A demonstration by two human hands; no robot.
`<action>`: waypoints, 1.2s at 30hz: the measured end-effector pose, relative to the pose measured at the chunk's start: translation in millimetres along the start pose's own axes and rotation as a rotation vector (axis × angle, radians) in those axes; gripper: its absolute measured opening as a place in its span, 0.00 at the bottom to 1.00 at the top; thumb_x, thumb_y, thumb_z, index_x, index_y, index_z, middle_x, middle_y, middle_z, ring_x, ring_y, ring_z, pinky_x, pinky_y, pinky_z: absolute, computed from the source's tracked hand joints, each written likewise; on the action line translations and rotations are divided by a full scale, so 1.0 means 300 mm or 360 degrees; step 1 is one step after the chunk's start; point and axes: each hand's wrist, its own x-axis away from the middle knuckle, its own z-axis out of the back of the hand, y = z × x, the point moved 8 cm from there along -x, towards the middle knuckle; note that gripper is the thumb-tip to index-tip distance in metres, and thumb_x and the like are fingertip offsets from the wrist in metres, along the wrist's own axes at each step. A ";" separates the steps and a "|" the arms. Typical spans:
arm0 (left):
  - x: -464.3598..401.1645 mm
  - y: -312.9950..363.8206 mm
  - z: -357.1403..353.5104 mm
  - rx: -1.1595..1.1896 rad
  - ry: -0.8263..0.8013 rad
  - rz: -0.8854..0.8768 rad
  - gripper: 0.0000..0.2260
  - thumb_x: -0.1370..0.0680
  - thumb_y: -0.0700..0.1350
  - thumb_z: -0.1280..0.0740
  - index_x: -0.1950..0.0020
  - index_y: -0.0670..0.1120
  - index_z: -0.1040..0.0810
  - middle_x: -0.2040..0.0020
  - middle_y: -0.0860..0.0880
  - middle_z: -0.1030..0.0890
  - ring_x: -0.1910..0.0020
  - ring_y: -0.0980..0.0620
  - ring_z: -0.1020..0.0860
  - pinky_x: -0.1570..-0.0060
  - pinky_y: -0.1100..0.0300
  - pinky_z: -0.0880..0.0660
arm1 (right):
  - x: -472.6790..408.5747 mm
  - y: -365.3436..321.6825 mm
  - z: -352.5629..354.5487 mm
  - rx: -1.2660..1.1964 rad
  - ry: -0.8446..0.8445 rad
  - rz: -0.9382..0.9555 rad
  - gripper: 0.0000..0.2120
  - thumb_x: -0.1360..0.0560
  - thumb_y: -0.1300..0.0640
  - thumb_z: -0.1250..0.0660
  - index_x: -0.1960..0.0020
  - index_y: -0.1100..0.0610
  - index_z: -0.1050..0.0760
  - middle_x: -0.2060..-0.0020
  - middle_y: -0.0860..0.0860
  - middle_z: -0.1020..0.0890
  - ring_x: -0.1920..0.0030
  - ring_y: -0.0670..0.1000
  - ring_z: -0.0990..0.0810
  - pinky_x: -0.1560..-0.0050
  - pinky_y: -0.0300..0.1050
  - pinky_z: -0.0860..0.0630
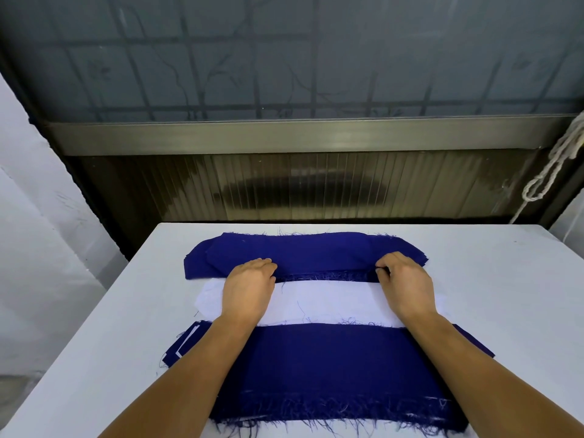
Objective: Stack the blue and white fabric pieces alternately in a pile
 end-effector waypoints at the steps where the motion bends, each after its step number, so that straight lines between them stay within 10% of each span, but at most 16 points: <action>1: 0.000 -0.001 0.003 -0.0016 0.0009 0.0002 0.04 0.25 0.37 0.31 0.54 0.42 0.16 0.54 0.47 0.15 0.54 0.47 0.18 0.51 0.56 0.22 | 0.001 0.000 0.002 -0.0010 0.0011 0.0001 0.05 0.25 0.64 0.32 0.57 0.55 0.21 0.60 0.48 0.20 0.62 0.50 0.24 0.63 0.41 0.31; 16: 0.004 -0.017 0.009 0.0142 0.0033 0.0058 0.05 0.22 0.39 0.34 0.56 0.47 0.21 0.56 0.53 0.21 0.60 0.53 0.26 0.54 0.58 0.27 | 0.007 0.000 0.005 -0.0145 0.0034 0.0048 0.02 0.25 0.61 0.31 0.55 0.55 0.23 0.59 0.47 0.21 0.60 0.49 0.26 0.56 0.43 0.28; 23: 0.014 0.041 -0.048 0.0385 -0.0174 -0.0292 0.11 0.21 0.46 0.34 0.39 0.51 0.22 0.25 0.52 0.34 0.25 0.53 0.40 0.26 0.56 0.44 | 0.021 -0.025 0.020 -0.0282 0.0068 0.0131 0.05 0.25 0.59 0.31 0.57 0.53 0.26 0.61 0.46 0.23 0.60 0.49 0.27 0.57 0.42 0.31; 28: 0.034 0.080 -0.084 0.0368 -0.0343 -0.0475 0.17 0.19 0.46 0.40 0.29 0.56 0.28 0.21 0.54 0.46 0.23 0.56 0.51 0.27 0.64 0.59 | 0.022 -0.006 0.022 -0.0392 0.0076 0.0044 0.07 0.22 0.55 0.36 0.58 0.51 0.31 0.64 0.44 0.26 0.62 0.49 0.28 0.59 0.43 0.33; 36: 0.032 0.069 -0.086 0.0407 -0.0347 -0.0417 0.23 0.20 0.47 0.39 0.25 0.56 0.36 0.22 0.56 0.42 0.24 0.58 0.45 0.27 0.66 0.57 | 0.026 0.005 0.028 -0.0445 0.0099 0.0019 0.08 0.22 0.53 0.37 0.59 0.50 0.32 0.63 0.43 0.26 0.61 0.46 0.28 0.61 0.41 0.34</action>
